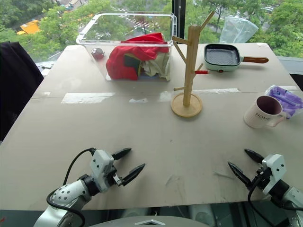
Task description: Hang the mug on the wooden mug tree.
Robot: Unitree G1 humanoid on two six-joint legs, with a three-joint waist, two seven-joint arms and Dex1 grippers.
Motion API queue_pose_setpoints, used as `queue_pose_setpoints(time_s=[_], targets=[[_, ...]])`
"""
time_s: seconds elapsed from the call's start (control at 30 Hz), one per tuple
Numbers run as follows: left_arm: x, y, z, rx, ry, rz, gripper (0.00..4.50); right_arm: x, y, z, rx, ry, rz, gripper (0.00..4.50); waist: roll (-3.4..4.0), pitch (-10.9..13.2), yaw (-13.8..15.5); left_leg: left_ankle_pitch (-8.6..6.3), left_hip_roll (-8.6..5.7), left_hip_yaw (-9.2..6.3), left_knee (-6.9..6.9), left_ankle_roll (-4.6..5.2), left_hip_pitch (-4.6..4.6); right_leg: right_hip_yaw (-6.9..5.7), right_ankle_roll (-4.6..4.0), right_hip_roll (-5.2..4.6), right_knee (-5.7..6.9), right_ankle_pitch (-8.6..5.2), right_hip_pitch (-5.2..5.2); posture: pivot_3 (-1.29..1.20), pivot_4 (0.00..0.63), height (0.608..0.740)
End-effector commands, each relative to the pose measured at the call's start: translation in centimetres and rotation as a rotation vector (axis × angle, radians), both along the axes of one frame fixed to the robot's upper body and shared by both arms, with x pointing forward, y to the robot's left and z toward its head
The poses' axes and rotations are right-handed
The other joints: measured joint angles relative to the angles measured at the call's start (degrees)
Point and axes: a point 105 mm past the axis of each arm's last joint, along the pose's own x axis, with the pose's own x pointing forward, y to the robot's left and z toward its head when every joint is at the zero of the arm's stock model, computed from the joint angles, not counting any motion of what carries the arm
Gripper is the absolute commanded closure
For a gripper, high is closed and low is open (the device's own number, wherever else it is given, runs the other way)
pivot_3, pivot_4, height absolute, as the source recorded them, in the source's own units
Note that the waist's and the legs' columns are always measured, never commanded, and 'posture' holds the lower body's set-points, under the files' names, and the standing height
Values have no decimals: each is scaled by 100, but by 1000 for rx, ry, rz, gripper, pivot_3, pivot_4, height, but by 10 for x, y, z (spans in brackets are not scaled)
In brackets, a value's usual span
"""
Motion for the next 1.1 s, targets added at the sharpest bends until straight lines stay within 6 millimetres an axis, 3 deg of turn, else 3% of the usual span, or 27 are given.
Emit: queue_pose_setpoints(time_s=[0.03, 0.77, 0.93, 1.1], targets=[[0, -7, 11, -11, -41, -28, 0, 0, -6, 7, -14, -31, -24, 9, 0, 0, 1, 0, 0, 0, 0, 0, 0, 0, 0, 0, 0, 0, 0, 0, 150, 740], [1, -11, 15, -35, -43, -93, 0, 1, -9, 11, 11, -56, -85, 9, 0, 1, 0, 0, 0, 0, 0, 0, -2, 0, 0, 1, 0, 0, -1, 0, 150, 740], [8, -19, 29, -34, -91, -146, 0, 11, -38, 16, 3, -84, -275, 9, 2, 1, 1, 0, 0, 0, 0, 0, -3, 0, -1, 0, 0, 0, -2, 0, 150, 740], [21, -46, 69, -65, -209, -292, 0, 27, -92, 28, -49, -138, -529, 9, 2, 2, 8, 1, -3, 3, 7, 0, -1, 3, -2, 1, 2, 4, 4, 0, 150, 740]])
